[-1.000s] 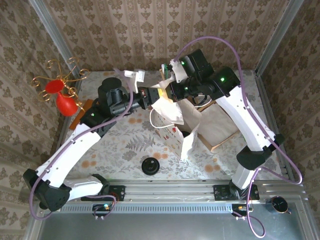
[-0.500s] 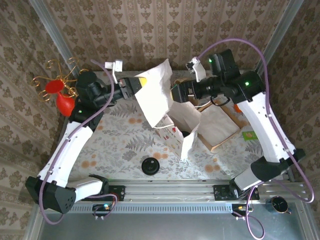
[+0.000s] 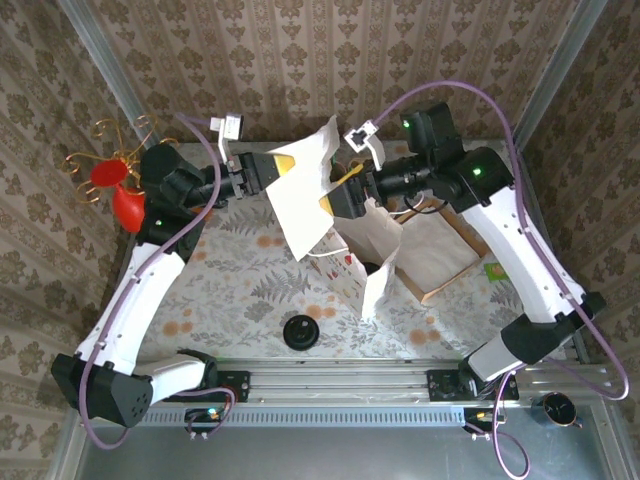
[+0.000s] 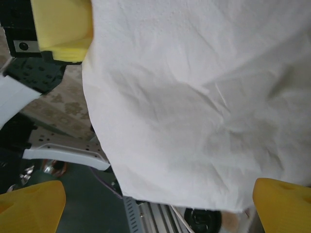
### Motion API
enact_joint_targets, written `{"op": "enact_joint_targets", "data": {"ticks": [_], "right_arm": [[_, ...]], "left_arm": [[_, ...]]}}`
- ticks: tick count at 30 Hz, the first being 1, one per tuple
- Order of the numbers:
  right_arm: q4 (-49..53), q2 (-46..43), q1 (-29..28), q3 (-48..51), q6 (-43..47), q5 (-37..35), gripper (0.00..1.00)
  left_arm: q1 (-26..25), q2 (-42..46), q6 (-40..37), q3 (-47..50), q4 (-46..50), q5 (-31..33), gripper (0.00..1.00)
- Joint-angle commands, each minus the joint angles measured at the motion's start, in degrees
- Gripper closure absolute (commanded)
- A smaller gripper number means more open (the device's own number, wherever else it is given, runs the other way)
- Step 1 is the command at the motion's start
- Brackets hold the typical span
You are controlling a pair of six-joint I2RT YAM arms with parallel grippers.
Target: Pack the takeout coffee
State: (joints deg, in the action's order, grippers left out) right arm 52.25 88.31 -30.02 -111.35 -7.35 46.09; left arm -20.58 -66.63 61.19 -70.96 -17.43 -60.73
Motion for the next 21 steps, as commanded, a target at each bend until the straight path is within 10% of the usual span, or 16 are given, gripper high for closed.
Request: {"op": "enact_joint_targets", "data": {"ticks": [1,12,21], "right_arm": [[-8.00,0.41,-0.43,1.38,1.57,11.62,0.00],[-13.94,1.25,0.82,6.70,4.00,10.19,0.00],[-29.29,2.12,1.86,13.44,-4.34,24.87,0.00]], "left_arm": [[-0.34,0.65,4.28,-2.90,-6.01,-4.09,1.00],[-0.90,0.93,8.33,-3.22,-10.52,-6.25,1.00],[-1.02,1.50,9.34,-2.75,-11.81,-6.55,1.00]]}}
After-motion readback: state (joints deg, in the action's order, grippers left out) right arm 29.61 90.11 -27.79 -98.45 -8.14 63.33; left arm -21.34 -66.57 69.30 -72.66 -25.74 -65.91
